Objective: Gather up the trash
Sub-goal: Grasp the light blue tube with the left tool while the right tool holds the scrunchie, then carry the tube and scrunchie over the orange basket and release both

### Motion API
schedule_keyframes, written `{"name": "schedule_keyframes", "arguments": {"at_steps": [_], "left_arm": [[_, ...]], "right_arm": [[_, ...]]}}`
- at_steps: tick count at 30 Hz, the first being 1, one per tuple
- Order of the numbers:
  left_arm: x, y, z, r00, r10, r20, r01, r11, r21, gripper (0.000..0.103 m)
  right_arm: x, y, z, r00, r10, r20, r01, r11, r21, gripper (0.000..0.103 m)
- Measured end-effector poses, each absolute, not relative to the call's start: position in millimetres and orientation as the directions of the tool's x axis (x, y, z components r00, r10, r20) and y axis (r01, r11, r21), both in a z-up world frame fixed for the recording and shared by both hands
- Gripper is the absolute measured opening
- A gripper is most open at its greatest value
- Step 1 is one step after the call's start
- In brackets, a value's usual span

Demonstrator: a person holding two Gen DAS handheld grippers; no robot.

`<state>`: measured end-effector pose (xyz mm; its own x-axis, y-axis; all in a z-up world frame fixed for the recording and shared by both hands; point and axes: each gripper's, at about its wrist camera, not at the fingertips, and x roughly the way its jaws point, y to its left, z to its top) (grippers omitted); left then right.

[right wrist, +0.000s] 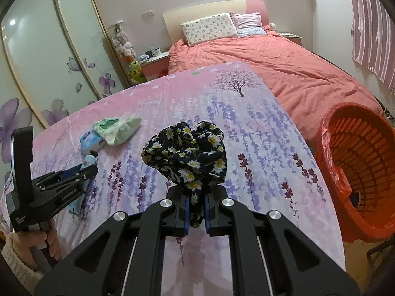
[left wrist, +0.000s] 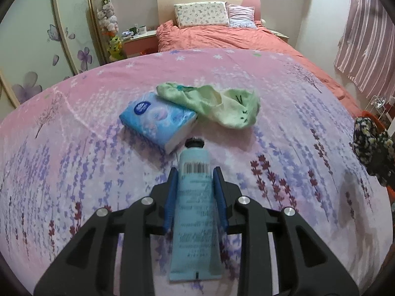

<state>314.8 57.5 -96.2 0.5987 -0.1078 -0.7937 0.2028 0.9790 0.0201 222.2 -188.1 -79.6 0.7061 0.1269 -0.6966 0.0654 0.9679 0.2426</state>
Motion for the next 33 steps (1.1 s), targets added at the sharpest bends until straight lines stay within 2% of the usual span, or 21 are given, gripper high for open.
{"name": "schedule_keyframes", "arguments": {"at_steps": [8, 16, 24, 33], "left_arm": [[300, 55, -77, 0.634, -0.163, -0.756, 0.241, 0.971, -0.007, 0.027], [276, 36, -24, 0.685, -0.234, -0.690, 0.288, 0.957, -0.039, 0.027], [252, -23, 18, 0.694, -0.335, -0.637, 0.391, 0.919, -0.058, 0.028], [229, -118, 34, 0.643, -0.462, -0.611, 0.537, 0.841, -0.069, 0.027]], "right_arm": [[213, -198, -62, 0.736, 0.119, -0.666, 0.071, 0.965, 0.252, 0.009], [196, -216, -36, 0.776, 0.102, -0.622, 0.076, 0.964, 0.253, 0.009], [174, -257, -17, 0.803, 0.060, -0.592, 0.131, 0.953, 0.274, 0.009], [150, -334, -17, 0.808, -0.022, -0.589, 0.254, 0.914, 0.315, 0.009]]}}
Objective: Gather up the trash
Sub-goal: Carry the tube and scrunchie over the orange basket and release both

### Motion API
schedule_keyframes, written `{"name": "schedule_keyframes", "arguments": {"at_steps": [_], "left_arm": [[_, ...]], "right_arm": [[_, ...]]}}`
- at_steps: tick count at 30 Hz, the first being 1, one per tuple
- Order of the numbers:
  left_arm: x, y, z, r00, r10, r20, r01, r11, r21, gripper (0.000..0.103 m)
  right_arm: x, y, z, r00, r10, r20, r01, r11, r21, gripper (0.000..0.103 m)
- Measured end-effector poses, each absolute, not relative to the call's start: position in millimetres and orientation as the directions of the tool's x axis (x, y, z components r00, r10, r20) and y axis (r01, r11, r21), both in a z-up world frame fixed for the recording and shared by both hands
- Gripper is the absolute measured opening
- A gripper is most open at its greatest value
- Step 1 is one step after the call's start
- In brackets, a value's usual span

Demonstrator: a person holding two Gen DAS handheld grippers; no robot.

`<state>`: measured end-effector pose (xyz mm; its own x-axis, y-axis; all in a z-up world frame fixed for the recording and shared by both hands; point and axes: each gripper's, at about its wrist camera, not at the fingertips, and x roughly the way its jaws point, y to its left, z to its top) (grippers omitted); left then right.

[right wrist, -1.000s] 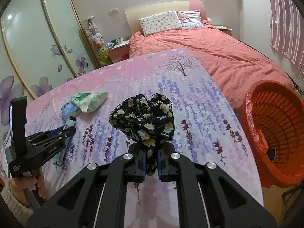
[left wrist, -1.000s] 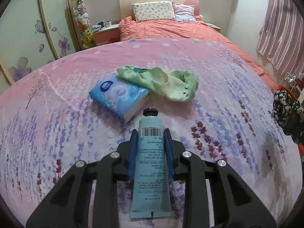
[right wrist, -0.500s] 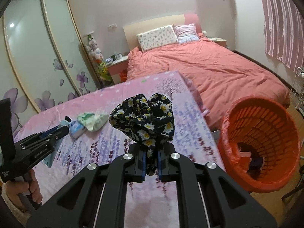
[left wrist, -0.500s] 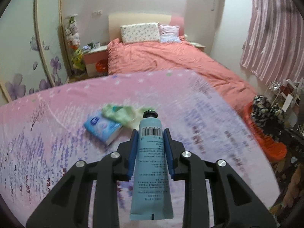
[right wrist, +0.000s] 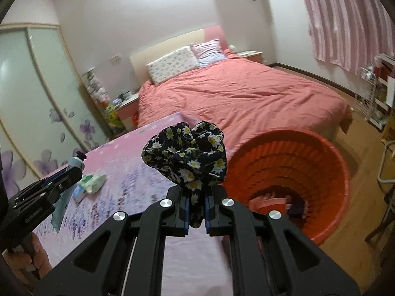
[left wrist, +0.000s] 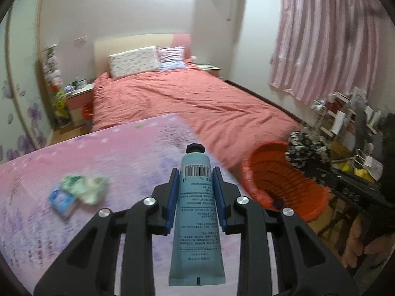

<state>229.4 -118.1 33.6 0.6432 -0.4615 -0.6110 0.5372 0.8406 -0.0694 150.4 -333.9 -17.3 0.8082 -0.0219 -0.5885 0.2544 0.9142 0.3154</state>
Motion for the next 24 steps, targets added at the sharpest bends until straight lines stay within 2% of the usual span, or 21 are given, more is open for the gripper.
{"name": "schedule_keyframes", "arguments": {"at_steps": [8, 15, 18, 19, 20, 23, 24], "left_arm": [[215, -218, 23, 0.536, -0.574, -0.620, 0.668, 0.737, -0.104, 0.028], [222, -287, -8, 0.453, -0.599, -0.660, 0.722, 0.681, -0.123, 0.028], [230, -309, -25, 0.436, -0.589, -0.681, 0.725, 0.678, -0.123, 0.028], [234, -315, -30, 0.437, -0.584, -0.684, 0.722, 0.681, -0.119, 0.031], [237, -318, -35, 0.438, -0.575, -0.691, 0.720, 0.685, -0.114, 0.041], [241, -317, -43, 0.462, -0.548, -0.697, 0.705, 0.704, -0.086, 0.061], [244, -313, -46, 0.471, -0.541, -0.697, 0.699, 0.711, -0.079, 0.064]], "right_arm": [[142, -393, -28, 0.790, -0.089, -0.607, 0.350, 0.877, 0.328, 0.009], [154, -423, -40, 0.761, -0.110, -0.639, 0.398, 0.857, 0.326, 0.010], [162, -434, -49, 0.751, -0.093, -0.654, 0.402, 0.850, 0.341, 0.018], [165, -436, -54, 0.744, -0.089, -0.663, 0.405, 0.848, 0.340, 0.028], [165, -439, -58, 0.738, -0.092, -0.668, 0.410, 0.848, 0.337, 0.039], [163, -444, -72, 0.727, -0.094, -0.680, 0.424, 0.841, 0.336, 0.055], [163, -444, -75, 0.725, -0.095, -0.682, 0.427, 0.839, 0.338, 0.058]]}}
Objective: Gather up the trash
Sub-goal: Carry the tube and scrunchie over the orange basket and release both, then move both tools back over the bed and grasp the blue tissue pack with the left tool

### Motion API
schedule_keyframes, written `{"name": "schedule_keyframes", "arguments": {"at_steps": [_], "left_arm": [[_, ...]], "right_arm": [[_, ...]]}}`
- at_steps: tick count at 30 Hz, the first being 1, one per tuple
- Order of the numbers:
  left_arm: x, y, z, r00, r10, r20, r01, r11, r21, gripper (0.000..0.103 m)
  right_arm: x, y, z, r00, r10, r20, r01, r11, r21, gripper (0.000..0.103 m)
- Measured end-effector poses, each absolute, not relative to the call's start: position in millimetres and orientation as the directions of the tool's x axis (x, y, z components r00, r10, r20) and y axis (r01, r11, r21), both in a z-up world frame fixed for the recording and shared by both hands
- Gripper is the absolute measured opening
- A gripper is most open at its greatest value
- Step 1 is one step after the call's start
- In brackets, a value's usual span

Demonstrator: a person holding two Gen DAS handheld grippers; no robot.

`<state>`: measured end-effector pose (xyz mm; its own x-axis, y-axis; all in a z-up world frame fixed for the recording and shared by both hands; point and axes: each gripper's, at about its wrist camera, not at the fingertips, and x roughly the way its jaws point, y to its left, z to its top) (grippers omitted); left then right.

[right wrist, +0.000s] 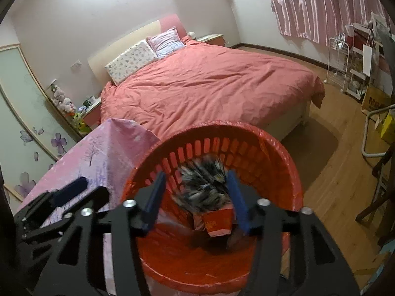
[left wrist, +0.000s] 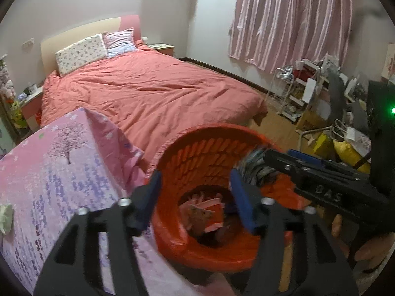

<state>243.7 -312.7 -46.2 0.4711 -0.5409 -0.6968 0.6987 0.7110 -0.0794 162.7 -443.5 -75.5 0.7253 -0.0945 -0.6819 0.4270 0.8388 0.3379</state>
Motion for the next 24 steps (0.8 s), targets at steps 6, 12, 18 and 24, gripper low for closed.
{"name": "schedule_keyframes", "arguments": {"at_steps": [6, 12, 18, 24], "left_arm": [[260, -263, -57, 0.531, -0.463, -0.710, 0.613, 0.788, -0.055, 0.099], [273, -196, -68, 0.617, -0.256, -0.744, 0.466, 0.881, 0.084, 0.099], [289, -99, -74, 0.644, -0.143, -0.752, 0.327, 0.940, 0.101, 0.099], [314, 7, -73, 0.680, 0.030, -0.733, 0.092, 0.988, 0.126, 0.099]], "right_arm": [[157, -438, -87, 0.697, -0.130, -0.705, 0.458, 0.837, 0.299, 0.078], [158, -414, -94, 0.673, -0.162, -0.722, 0.464, 0.852, 0.242, 0.087], [163, -376, -92, 0.693, -0.160, -0.703, 0.417, 0.884, 0.210, 0.097], [175, -325, -83, 0.729, -0.121, -0.674, 0.323, 0.929, 0.183, 0.097]]}}
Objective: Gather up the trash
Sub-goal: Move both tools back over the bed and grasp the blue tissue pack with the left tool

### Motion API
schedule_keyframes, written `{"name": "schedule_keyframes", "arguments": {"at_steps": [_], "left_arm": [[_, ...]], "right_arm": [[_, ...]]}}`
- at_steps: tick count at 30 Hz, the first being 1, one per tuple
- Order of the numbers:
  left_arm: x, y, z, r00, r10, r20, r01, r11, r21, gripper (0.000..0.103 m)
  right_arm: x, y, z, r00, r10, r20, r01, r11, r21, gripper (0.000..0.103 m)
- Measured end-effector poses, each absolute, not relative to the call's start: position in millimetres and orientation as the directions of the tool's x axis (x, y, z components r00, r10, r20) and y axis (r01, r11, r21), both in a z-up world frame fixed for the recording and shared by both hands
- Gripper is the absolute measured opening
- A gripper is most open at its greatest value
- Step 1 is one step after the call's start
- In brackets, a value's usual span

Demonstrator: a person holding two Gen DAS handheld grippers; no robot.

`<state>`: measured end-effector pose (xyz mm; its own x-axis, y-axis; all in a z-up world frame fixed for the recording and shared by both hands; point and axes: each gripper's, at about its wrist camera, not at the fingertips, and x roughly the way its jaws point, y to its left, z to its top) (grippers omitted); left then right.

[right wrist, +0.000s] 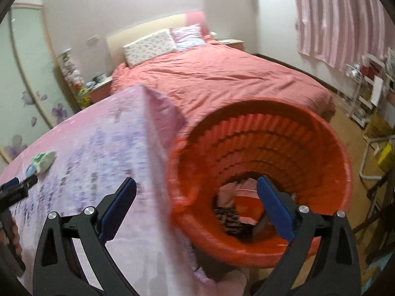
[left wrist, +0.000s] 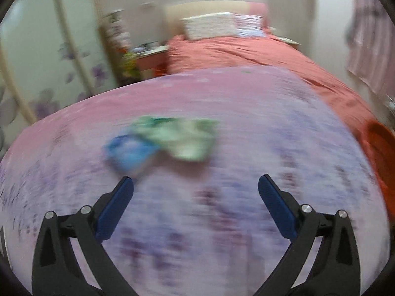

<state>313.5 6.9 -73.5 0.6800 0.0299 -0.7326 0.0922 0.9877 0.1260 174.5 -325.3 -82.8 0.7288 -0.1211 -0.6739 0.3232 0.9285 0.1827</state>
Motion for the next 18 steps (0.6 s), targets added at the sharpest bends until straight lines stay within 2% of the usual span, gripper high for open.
{"name": "schedule_keyframes", "arguments": {"at_steps": [3, 6, 8, 12, 15, 18], "left_arm": [[331, 54, -77, 0.668, 0.079, -0.740, -0.010, 0.995, 0.097, 0.099], [346, 77, -84, 0.639, 0.074, -0.766, -0.044, 0.997, 0.060, 0.096], [354, 80, -86, 0.624, 0.075, -0.778, -0.049, 0.997, 0.058, 0.090], [372, 77, -87, 0.625, 0.061, -0.778, -0.038, 0.998, 0.048, 0.090], [387, 70, -89, 0.617, 0.090, -0.782, -0.039, 0.996, 0.083, 0.087], [400, 67, -91, 0.598, 0.095, -0.796, -0.051, 0.995, 0.081, 0.078]], "right_arm": [[179, -303, -81, 0.736, -0.085, -0.671, 0.277, 0.943, 0.185, 0.097], [184, -288, -83, 0.734, -0.049, -0.677, 0.250, 0.947, 0.202, 0.097], [188, -280, -84, 0.728, -0.032, -0.684, 0.237, 0.949, 0.208, 0.097], [194, -266, -88, 0.714, -0.012, -0.700, 0.216, 0.955, 0.203, 0.097], [196, -258, -91, 0.707, -0.007, -0.707, 0.210, 0.957, 0.200, 0.097], [199, -254, -94, 0.703, -0.001, -0.711, 0.210, 0.956, 0.206, 0.097]]}}
